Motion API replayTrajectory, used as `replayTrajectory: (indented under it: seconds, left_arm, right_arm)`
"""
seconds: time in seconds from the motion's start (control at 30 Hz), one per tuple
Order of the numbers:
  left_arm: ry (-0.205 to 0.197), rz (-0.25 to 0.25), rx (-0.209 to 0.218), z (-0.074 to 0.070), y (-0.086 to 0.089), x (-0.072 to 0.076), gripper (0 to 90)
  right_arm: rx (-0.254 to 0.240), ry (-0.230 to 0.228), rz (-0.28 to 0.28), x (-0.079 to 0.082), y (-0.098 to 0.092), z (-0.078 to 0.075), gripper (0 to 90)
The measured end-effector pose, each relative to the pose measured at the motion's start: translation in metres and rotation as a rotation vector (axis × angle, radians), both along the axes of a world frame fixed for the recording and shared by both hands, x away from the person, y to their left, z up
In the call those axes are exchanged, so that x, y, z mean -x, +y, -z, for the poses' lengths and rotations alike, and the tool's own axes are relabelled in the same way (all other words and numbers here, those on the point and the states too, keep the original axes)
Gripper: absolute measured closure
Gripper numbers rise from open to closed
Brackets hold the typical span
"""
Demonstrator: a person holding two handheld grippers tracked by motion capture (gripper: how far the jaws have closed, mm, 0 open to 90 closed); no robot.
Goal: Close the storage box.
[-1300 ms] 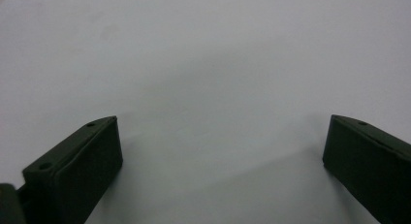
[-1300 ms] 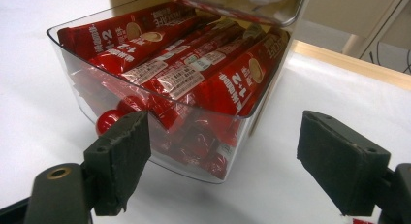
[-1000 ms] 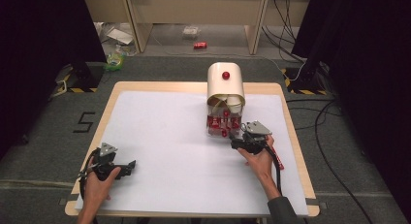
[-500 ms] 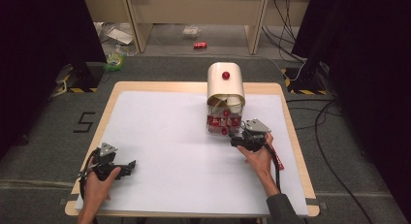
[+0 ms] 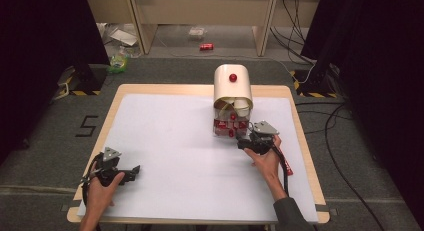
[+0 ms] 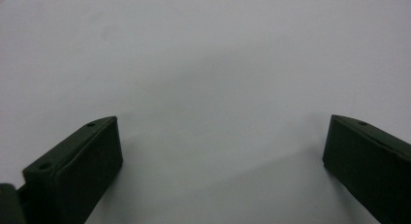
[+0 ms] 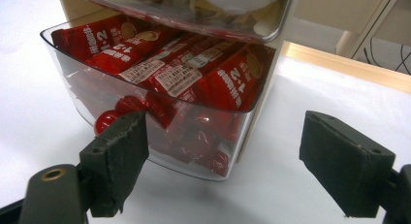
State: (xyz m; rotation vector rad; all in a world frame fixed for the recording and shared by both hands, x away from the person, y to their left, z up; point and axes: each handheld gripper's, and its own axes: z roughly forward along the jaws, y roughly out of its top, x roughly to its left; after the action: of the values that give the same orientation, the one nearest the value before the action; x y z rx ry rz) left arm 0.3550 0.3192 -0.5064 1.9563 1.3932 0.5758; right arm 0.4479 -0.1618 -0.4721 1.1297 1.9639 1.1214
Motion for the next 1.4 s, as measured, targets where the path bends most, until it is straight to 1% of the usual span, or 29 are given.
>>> replayTrajectory:
  seconds: [0.43, 0.73, 1.07, 1.17, 1.2, 1.27, 1.4]
  left_arm:
    - [0.001, 0.001, 0.001, 0.000, 0.000, 0.000, 0.0]
    - [0.001, 0.002, 0.001, 0.000, 0.000, 0.000, 0.0]
    - [0.001, 0.002, 0.001, 0.000, 0.000, 0.000, 0.0]
    - [0.000, 0.001, -0.001, 0.000, 0.000, 0.000, 0.0]
    - [0.000, 0.001, 0.001, 0.000, 0.000, 0.000, 0.0]
    - [0.001, 0.001, 0.001, 0.000, 0.000, 0.000, 0.0]
    - [0.000, 0.001, 0.000, 0.000, 0.000, 0.000, 0.0]
  right_arm:
    - [-0.007, 0.007, 0.009, -0.006, 0.001, 0.001, 18.1]
    - [-0.003, 0.008, 0.011, -0.008, 0.000, 0.002, 18.2]
    - [-0.008, 0.001, 0.039, -0.010, 0.002, 0.003, 18.3]
    - [-0.005, 0.001, 0.039, -0.012, 0.003, 0.002, 16.9]
    - [-0.007, 0.004, 0.048, -0.011, 0.004, 0.002, 16.2]
    - [0.007, -0.001, 0.052, -0.012, 0.005, 0.002, 16.0]
    - [-0.007, 0.008, 0.053, -0.011, 0.005, 0.002, 16.6]
